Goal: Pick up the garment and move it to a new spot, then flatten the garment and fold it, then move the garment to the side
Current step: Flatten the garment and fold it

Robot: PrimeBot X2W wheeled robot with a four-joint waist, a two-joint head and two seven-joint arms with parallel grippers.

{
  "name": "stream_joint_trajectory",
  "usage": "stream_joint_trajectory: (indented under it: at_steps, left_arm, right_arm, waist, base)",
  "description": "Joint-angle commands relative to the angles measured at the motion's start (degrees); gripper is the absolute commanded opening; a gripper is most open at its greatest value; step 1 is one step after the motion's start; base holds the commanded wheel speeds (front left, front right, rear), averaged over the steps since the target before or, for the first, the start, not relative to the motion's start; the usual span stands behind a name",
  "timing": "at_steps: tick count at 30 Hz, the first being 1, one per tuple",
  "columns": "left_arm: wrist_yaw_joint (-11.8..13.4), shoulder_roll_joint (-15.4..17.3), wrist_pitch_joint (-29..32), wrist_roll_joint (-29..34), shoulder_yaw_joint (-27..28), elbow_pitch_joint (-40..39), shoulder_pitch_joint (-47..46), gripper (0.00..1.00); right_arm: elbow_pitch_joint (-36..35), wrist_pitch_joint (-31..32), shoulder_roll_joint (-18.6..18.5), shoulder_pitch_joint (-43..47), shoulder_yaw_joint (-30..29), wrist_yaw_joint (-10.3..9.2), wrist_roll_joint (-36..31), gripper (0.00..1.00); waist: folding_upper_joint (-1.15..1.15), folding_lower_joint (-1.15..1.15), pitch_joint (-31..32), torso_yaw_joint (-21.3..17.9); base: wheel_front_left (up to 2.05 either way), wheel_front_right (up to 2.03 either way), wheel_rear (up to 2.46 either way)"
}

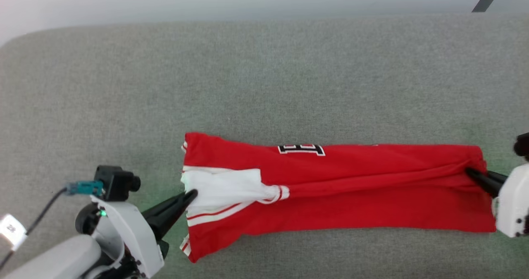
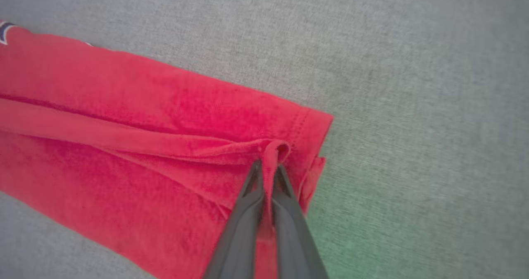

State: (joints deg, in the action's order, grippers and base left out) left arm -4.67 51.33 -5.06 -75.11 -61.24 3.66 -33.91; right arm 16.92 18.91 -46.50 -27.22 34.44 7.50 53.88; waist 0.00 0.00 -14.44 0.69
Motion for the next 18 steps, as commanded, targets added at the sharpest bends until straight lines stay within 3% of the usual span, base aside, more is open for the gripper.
stream_joint_trajectory:
  at_steps: [1,12,13,15,17,18]
  left_arm:
    - [0.21,-0.72,-0.51,-0.06,-0.13,0.96,0.80,0.00]
    - [-1.74,-8.77,-5.24,-0.14,-0.88,13.87,1.73,0.00]
    - [-1.96,-9.17,-5.53,0.25,-1.14,14.62,1.88,0.07]
    - [-2.12,-9.91,-6.24,0.62,-1.39,15.71,2.18,0.25]
    - [-2.30,-10.23,-6.96,1.01,-1.47,16.10,2.39,0.44]
    - [-2.38,-10.19,-7.39,1.19,-1.24,16.18,2.47,0.48]
  right_arm:
    - [0.28,-0.18,0.93,0.67,-0.62,-0.02,-0.57,0.00]
    - [2.44,-1.02,6.79,2.07,-2.45,-0.02,-3.96,0.00]
    - [2.28,-1.66,7.06,2.17,-2.77,-0.02,-4.00,0.02]
    - [1.72,-2.92,7.23,2.29,-3.08,0.00,-4.15,0.24]
    - [0.81,-4.10,7.50,2.54,-3.60,0.00,-3.08,0.56]
    - [0.20,-4.56,7.73,2.59,-3.95,0.00,-2.23,1.00]
  waist:
    - [0.00,0.00,-0.99,0.17]
    - [0.00,0.00,-2.77,-0.11]
    - [0.00,0.00,-2.65,-0.17]
    - [0.00,0.00,-2.21,-0.25]
    - [0.00,0.00,-1.67,-0.19]
    - [0.00,0.00,-1.36,-0.15]
  base:
    - [0.00,0.00,0.00]
    - [0.00,0.00,0.00]
    - [0.00,0.00,0.00]
    - [0.00,0.00,0.00]
    - [0.00,0.00,0.00]
    - [0.00,0.00,0.00]
